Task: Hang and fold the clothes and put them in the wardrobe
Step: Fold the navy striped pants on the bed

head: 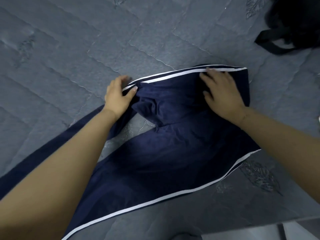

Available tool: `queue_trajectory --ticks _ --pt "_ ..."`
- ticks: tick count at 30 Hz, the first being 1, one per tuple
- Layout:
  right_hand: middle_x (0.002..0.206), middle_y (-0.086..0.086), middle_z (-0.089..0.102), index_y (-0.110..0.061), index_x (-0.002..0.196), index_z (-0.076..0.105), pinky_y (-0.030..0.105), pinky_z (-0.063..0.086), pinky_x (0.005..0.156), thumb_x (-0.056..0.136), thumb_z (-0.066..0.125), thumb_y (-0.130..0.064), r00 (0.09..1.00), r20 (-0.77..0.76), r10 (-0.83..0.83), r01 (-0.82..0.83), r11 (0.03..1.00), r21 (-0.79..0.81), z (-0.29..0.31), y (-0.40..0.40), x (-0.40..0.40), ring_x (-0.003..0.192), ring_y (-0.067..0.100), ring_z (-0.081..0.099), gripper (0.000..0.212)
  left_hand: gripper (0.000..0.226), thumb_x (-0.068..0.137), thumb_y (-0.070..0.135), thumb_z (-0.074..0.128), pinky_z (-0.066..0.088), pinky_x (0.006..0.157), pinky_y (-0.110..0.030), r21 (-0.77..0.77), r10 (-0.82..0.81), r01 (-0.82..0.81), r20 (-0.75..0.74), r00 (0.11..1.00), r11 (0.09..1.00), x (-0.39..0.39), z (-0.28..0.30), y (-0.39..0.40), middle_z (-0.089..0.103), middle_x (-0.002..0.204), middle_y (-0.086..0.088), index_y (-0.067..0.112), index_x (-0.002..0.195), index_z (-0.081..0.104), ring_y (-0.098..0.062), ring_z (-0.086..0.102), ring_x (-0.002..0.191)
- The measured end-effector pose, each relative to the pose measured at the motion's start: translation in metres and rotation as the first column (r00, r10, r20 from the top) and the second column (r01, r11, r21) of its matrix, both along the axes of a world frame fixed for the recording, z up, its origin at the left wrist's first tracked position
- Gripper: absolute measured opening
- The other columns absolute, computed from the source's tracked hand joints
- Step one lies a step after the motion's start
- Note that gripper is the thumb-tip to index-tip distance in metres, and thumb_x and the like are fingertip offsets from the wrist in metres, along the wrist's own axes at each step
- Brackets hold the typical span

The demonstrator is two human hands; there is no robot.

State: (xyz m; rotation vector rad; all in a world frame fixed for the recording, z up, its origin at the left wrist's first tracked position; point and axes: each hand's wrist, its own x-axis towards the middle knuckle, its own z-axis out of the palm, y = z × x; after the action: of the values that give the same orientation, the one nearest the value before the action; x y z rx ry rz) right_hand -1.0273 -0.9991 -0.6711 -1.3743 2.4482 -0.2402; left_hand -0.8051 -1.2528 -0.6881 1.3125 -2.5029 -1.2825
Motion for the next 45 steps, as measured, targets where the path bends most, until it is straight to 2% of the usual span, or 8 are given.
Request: queue_trajectory --ticks 14,19,23,29,35,38,42,45 --pt "0.156 0.005 0.030 -0.016 0.147 0.041 0.037 0.025 0.116 0.100 0.046 -0.017 0.860 0.285 0.423 -0.449 0.893 0.030 0.026 -0.108 0.268 0.141 0.022 0.029 0.047 0.073 0.083 0.038 0.072 0.029 0.107 -0.047 -0.145 -0.129 0.202 0.401 0.907 0.969 0.280 0.022 -0.010 0.030 0.153 0.002 0.024 0.145 0.036 -0.023 0.031 0.135" --pt "0.157 0.009 0.029 -0.010 0.146 0.041 0.042 0.027 0.115 0.099 0.050 -0.011 0.874 0.243 0.421 -0.431 0.902 -0.015 0.015 -0.183 0.344 0.141 0.025 0.031 0.047 0.036 0.088 0.019 0.063 0.037 0.095 -0.041 -0.262 -0.147 0.248 0.353 0.924 0.933 0.351 0.016 -0.043 0.043 0.142 -0.004 0.011 0.122 0.057 -0.025 0.041 0.125" --pt "0.156 0.004 0.032 -0.016 0.150 0.034 0.032 0.014 0.119 0.103 0.045 -0.027 0.860 0.175 0.479 -0.499 0.861 0.097 0.007 -0.237 0.388 0.143 0.021 0.029 0.050 0.026 0.096 0.014 0.055 0.042 0.088 -0.032 -0.087 -0.270 0.293 0.212 0.939 0.952 0.388 0.027 -0.095 0.058 0.123 -0.011 0.004 0.120 0.058 -0.026 0.053 0.111" --pt "0.104 0.019 0.068 -0.003 0.101 0.065 0.045 0.044 0.083 0.096 0.057 -0.022 0.917 0.086 0.390 -0.396 0.916 0.059 0.038 -0.317 0.391 0.099 0.038 0.062 0.022 0.018 0.089 0.021 0.068 0.030 0.066 -0.019 0.196 -0.476 0.445 0.157 0.865 0.874 0.362 0.059 -0.223 0.059 0.091 0.003 0.017 0.103 0.059 -0.016 0.052 0.085" --pt "0.105 0.016 0.065 -0.008 0.107 0.064 0.037 0.042 0.082 0.094 0.059 -0.022 0.992 0.122 0.046 -0.051 0.998 0.040 0.025 -0.390 0.370 0.101 0.035 0.057 0.020 0.035 0.084 0.020 0.072 0.042 0.090 -0.033 -0.047 -0.154 0.196 0.456 0.877 0.979 0.381 0.031 -0.313 0.062 0.120 -0.009 0.014 0.117 0.062 -0.029 0.056 0.113" --pt "0.131 0.015 0.054 -0.012 0.131 0.056 0.037 0.035 0.103 0.094 0.058 -0.019 0.999 0.041 -0.018 0.017 0.999 0.029 0.003 -0.395 0.381 0.122 0.034 0.046 0.037 0.043 0.084 0.030 0.072 0.042 0.100 -0.044 -0.200 0.205 -0.139 0.367 0.907 0.970 0.423 0.009 -0.302 0.058 0.126 -0.012 0.015 0.121 0.057 -0.032 0.052 0.120" --pt "0.155 0.013 0.031 -0.009 0.148 0.035 0.043 0.026 0.116 0.094 0.057 -0.022 1.000 -0.003 0.008 -0.009 0.996 -0.093 -0.015 -0.367 0.421 0.140 0.031 0.032 0.060 0.065 0.080 0.041 0.076 0.046 0.100 -0.043 0.084 0.537 -0.547 0.112 0.836 0.833 0.458 -0.006 -0.270 0.053 0.127 -0.016 0.005 0.127 0.048 -0.028 0.053 0.117" --pt "0.160 0.011 0.019 -0.011 0.153 0.025 0.047 0.017 0.120 0.097 0.052 -0.025 0.999 0.013 0.052 -0.050 0.990 -0.129 -0.023 -0.341 0.461 0.147 0.028 0.021 0.064 0.060 0.088 0.045 0.066 0.043 0.103 -0.033 0.218 0.470 -0.488 0.131 0.873 0.845 0.460 -0.008 -0.245 0.052 0.126 -0.016 0.001 0.125 0.053 -0.025 0.053 0.115"
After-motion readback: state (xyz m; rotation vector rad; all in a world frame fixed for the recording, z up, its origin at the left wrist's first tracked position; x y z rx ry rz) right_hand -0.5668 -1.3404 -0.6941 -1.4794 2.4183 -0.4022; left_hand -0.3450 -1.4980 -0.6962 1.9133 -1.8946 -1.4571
